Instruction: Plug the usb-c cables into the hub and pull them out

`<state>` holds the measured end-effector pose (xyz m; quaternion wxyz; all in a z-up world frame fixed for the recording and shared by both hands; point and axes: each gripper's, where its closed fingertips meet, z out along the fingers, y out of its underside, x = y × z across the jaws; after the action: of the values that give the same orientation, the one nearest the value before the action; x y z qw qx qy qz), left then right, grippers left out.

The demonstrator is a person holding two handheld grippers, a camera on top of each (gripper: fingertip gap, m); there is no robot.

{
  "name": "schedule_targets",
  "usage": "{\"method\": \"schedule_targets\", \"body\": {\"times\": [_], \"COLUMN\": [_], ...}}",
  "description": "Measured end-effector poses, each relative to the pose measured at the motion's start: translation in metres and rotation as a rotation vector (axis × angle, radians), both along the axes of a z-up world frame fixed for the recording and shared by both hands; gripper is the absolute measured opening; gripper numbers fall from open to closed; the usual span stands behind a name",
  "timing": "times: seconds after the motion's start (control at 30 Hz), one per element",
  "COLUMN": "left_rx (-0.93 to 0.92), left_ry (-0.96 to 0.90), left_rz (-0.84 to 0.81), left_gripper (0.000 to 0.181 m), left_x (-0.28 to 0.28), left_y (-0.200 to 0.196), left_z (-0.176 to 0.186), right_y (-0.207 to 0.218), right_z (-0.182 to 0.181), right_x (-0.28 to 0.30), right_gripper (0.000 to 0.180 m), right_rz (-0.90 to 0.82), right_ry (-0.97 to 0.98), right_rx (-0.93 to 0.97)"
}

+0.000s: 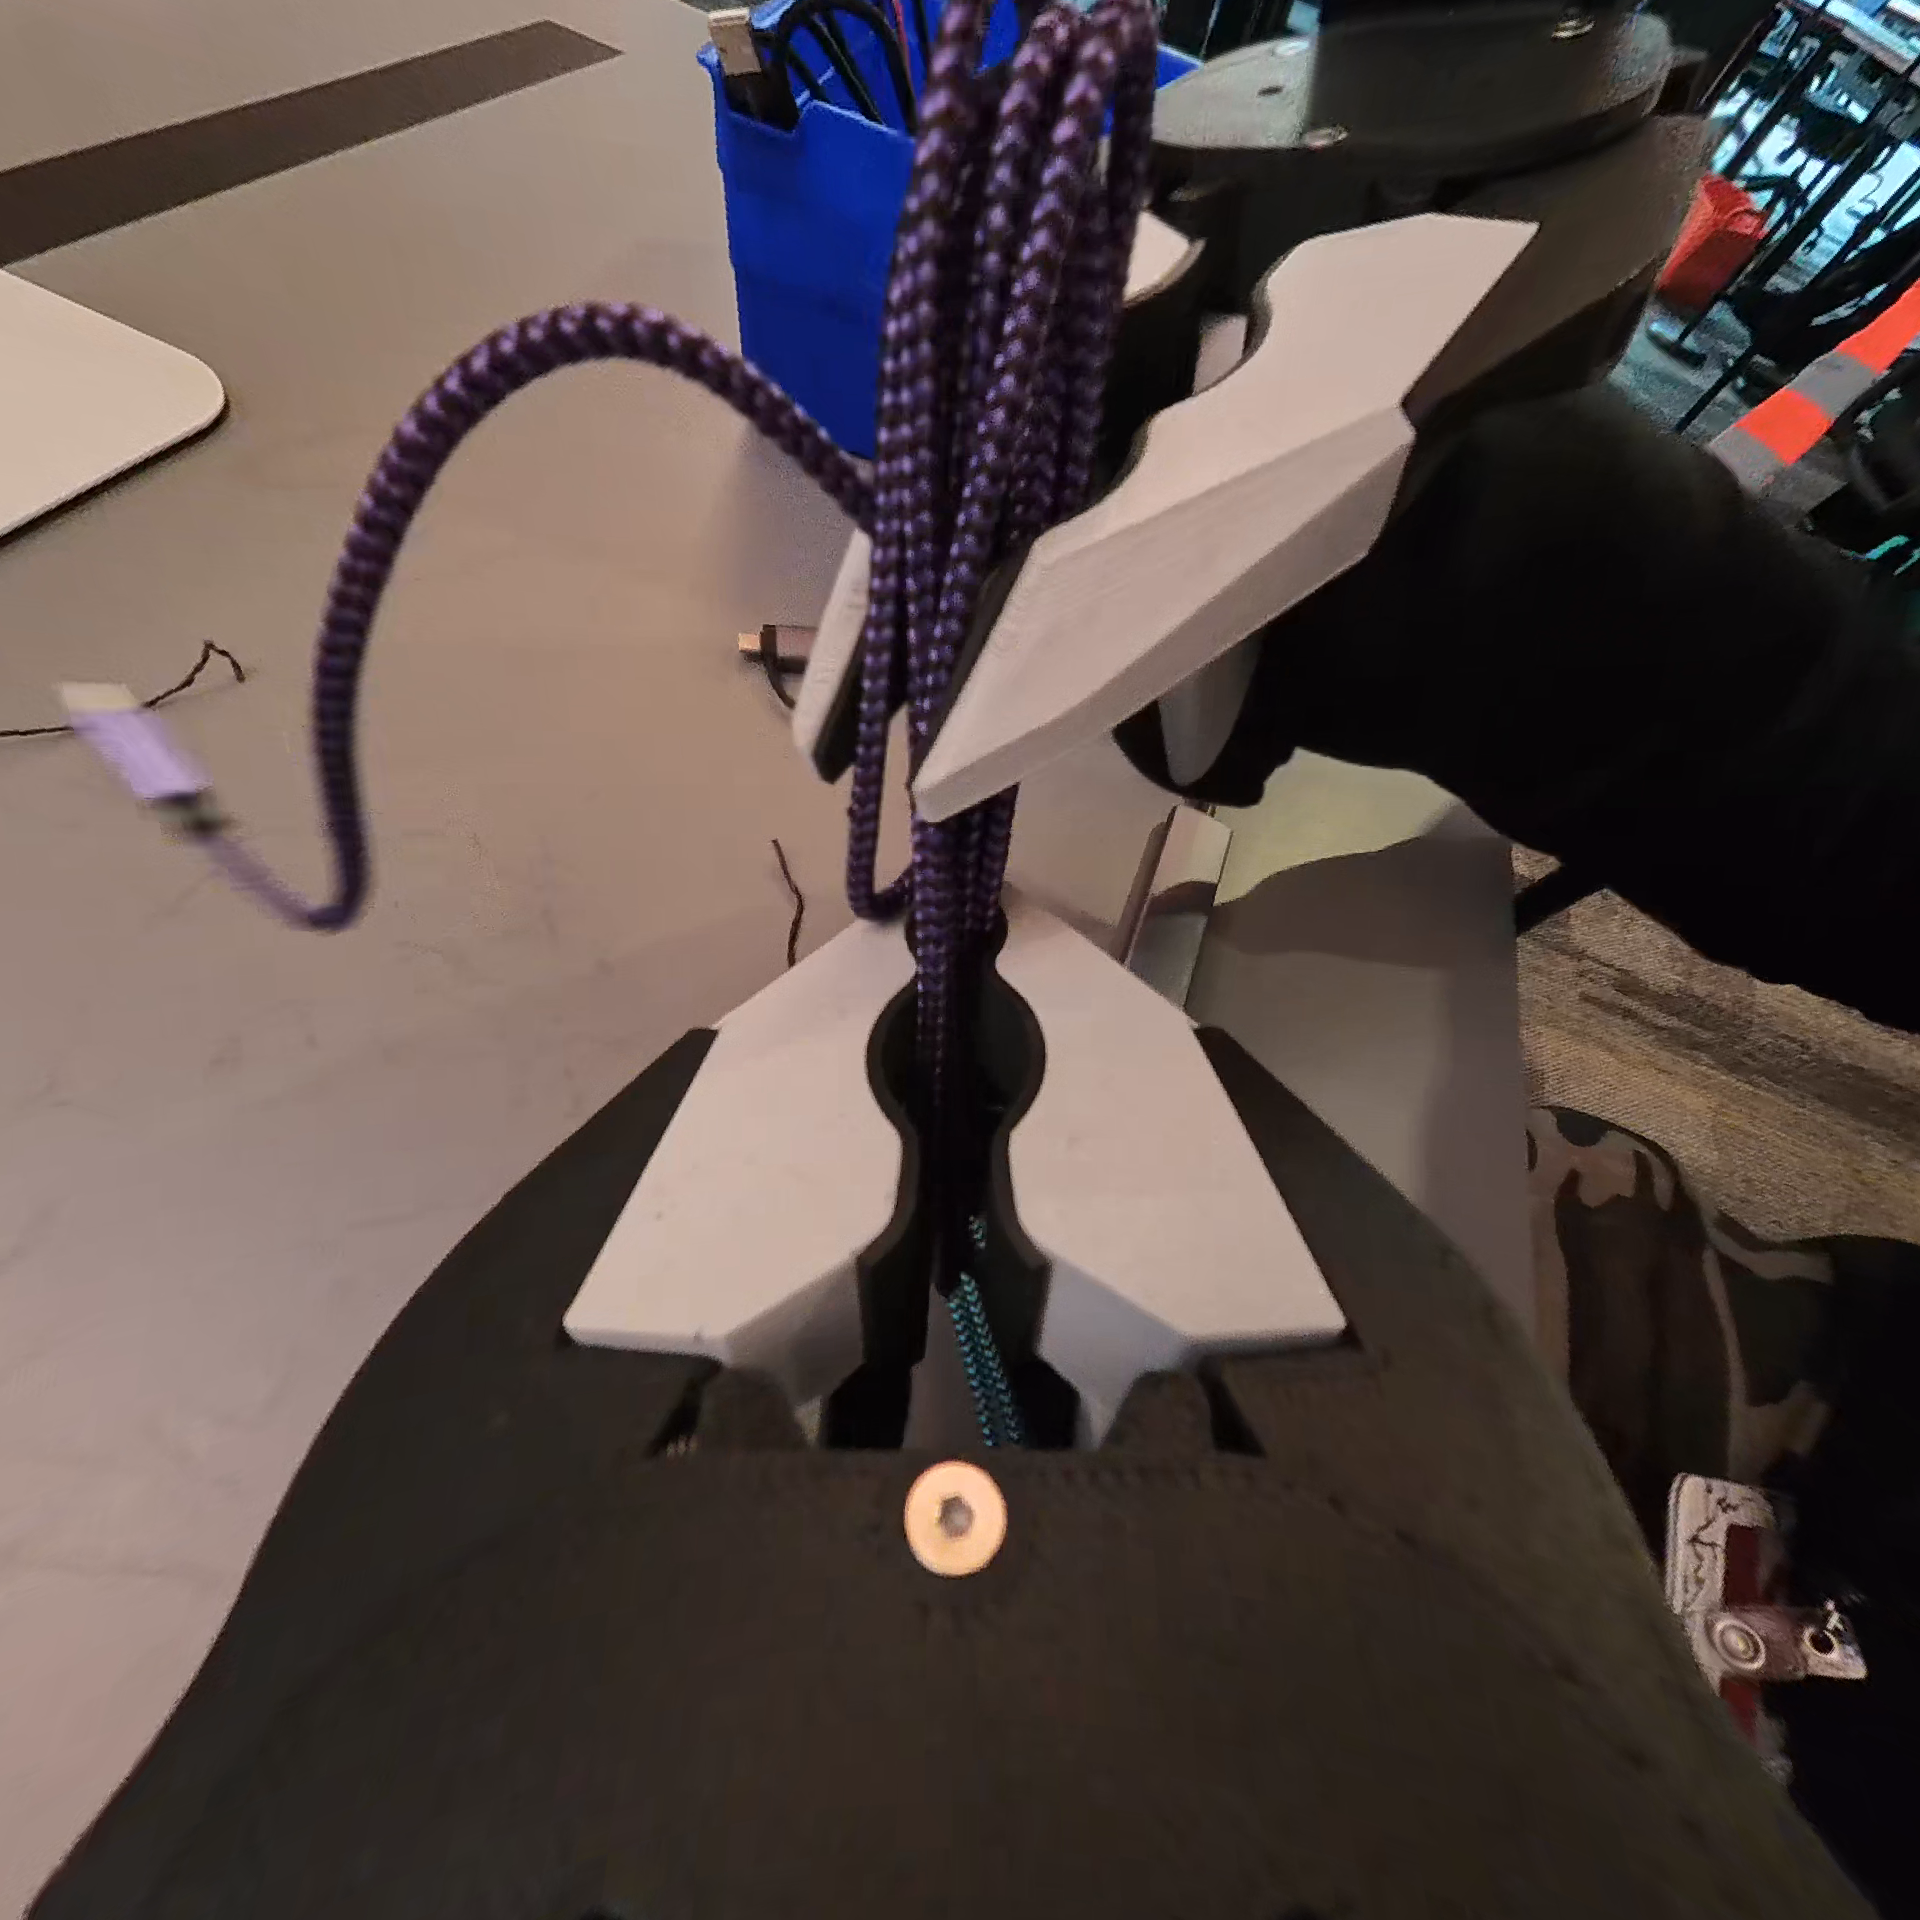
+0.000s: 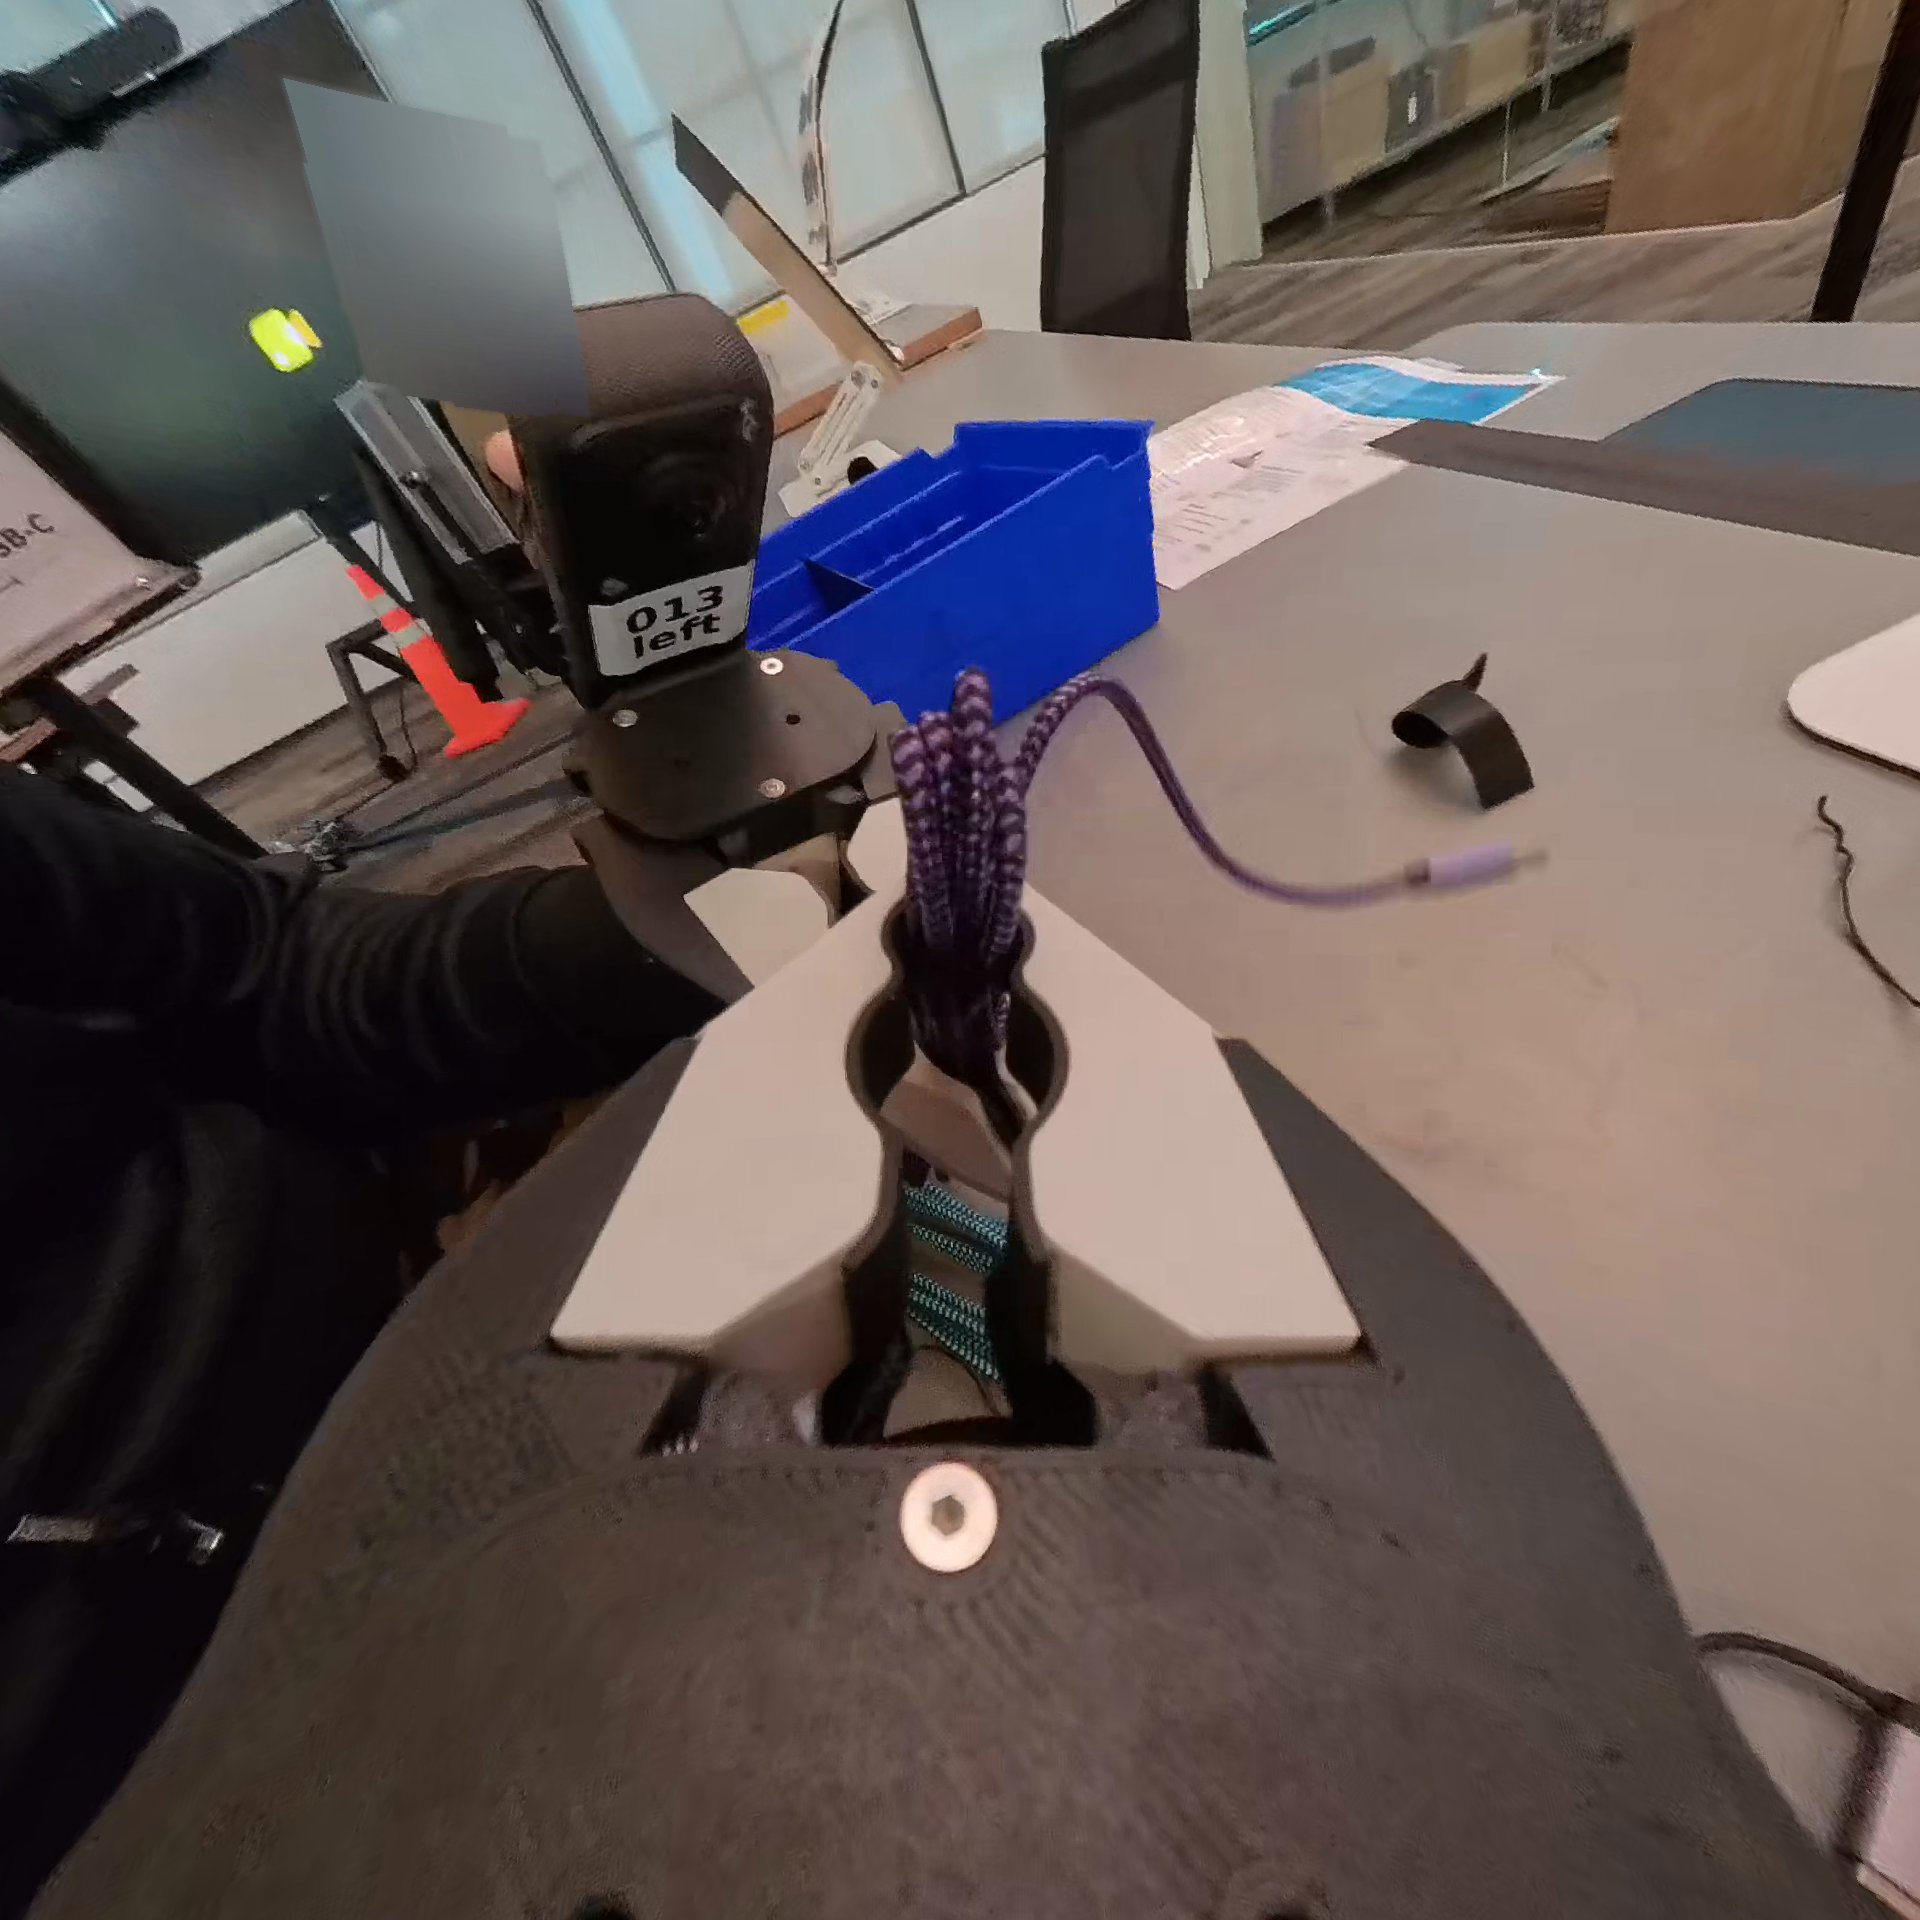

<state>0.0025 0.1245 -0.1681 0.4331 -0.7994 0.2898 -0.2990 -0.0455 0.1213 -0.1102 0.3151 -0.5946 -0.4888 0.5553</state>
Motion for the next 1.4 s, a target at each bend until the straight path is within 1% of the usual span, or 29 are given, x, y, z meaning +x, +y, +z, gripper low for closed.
{"method": "schedule_targets", "body": {"times": [0.07,0.13,0.23,0.3,0.37,0.4,0.47,0.53,0.63,0.7,0.77,0.8,0.87,0.93,1.0,1.07,1.13,1.23,1.27,1.33,1.4], "left_rx": [-0.005,-0.015,-0.029,-0.047,-0.043,-0.057,-0.093,-0.138,-0.216,-0.258,-0.293,-0.309,-0.322,-0.312,-0.322,-0.311,-0.304,-0.284,-0.272,-0.244,-0.219], "left_ry": [0.002,-0.01,-0.011,0.071,0.14,0.164,0.227,0.313,0.464,0.509,0.531,0.536,0.512,0.522,0.493,0.462,0.444,0.415,0.41,0.384,0.339], "left_rz": [-0.011,-0.017,-0.027,-0.002,0.002,0.004,0.006,0.01,0.004,-0.007,-0.006,-0.012,-0.01,0.024,0.035,0.046,0.055,0.061,0.062,0.056,0.048], "left_gripper": [0.0,0.004,0.0,0.0,0.0,0.0,0.0,0.0,0.0,0.001,0.001,0.001,0.004,0.01,0.019,0.023,0.028,0.029,0.029,0.029,0.029], "left_x": [-0.001,-0.004,-0.007,-0.017,-0.027,-0.032,-0.044,-0.055,-0.069,-0.072,-0.073,-0.073,-0.072,-0.078,-0.078,-0.077,-0.078,-0.075,-0.073,-0.068,-0.061], "left_y": [-0.001,-0.002,-0.005,-0.005,-0.007,-0.008,-0.011,-0.015,-0.021,-0.024,-0.026,-0.027,-0.027,-0.023,-0.023,-0.021,-0.021,-0.022,-0.022,-0.024,-0.027], "left_z": [0.0,0.002,0.002,-0.006,-0.007,-0.007,-0.011,-0.02,-0.043,-0.057,-0.067,-0.072,-0.073,-0.073,-0.07,-0.064,-0.059,-0.052,-0.049,-0.04,-0.03], "right_y": [0.0,0.0,-0.001,0.003,0.009,0.012,0.018,0.022,0.024,0.024,0.019,0.017,0.002,-0.01,-0.022,-0.032,-0.035,-0.037,-0.037,-0.033,-0.034], "right_z": [0.0,0.002,0.003,-0.005,-0.008,-0.009,-0.016,-0.02,-0.026,-0.036,-0.048,-0.052,-0.063,-0.084,-0.101,-0.111,-0.122,-0.13,-0.13,-0.13,-0.13], "right_x": [0.0,0.001,-0.001,-0.002,0.002,0.006,0.018,0.031,0.049,0.061,0.071,0.076,0.085,0.098,0.108,0.113,0.118,0.119,0.119,0.119,0.118], "right_gripper": [0.008,0.008,0.008,0.016,0.029,0.033,0.042,0.04,0.037,0.036,0.036,0.036,0.036,0.035,0.035,0.036,0.038,0.036,0.033,0.022,0.021], "right_rz": [-0.001,-0.013,-0.001,-0.014,-0.032,-0.041,-0.07,-0.105,-0.142,-0.174,-0.172,-0.171,-0.111,-0.047,0.012,0.06,0.069,0.085,0.088,0.082,0.096], "right_ry": [0.005,0.006,0.005,-0.036,-0.045,-0.055,-0.097,-0.116,-0.149,-0.224,-0.317,-0.348,-0.429,-0.562,-0.655,-0.688,-0.736,-0.764,-0.767,-0.778,-0.77], "right_rx": [-0.007,0.004,-0.042,-0.053,-0.084,-0.094,-0.079,-0.072,-0.063,-0.001,0.069,0.095,0.135,0.191,0.242,0.266,0.281,0.299,0.299,0.313,0.315]}}
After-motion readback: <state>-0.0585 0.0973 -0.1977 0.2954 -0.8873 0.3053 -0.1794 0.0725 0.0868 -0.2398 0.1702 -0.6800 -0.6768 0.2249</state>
